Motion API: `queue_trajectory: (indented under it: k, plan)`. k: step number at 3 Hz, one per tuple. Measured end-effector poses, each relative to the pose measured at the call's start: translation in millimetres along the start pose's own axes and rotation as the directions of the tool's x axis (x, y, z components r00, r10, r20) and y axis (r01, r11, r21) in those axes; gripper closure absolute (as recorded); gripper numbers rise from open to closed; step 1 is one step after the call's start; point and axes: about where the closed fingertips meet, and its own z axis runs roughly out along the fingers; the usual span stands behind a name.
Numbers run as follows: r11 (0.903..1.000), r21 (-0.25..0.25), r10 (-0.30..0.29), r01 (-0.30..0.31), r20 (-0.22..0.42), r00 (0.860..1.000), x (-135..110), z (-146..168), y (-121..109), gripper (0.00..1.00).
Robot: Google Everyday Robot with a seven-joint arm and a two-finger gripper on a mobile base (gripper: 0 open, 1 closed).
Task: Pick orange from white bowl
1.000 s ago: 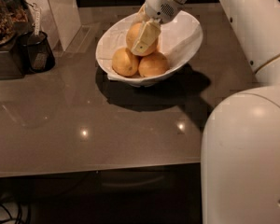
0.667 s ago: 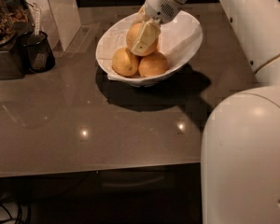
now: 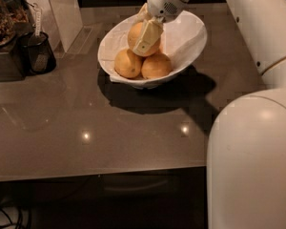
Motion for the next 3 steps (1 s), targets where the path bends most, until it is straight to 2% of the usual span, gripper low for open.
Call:
queue_trajectory:
  k: [1, 2, 3]
  plan:
    - [0.9976, 0.027, -0.065, 0.063, 0.065, 0.996, -20.8, -21.2, 6.9, 1.00]
    - [0.9919, 0.065, -0.117, 0.110, 0.119, 0.986, -33.0, -49.0, 23.4, 1.00]
    - [0.9876, 0.109, -0.131, 0.113, 0.177, 0.975, -32.5, -74.5, 48.0, 1.00]
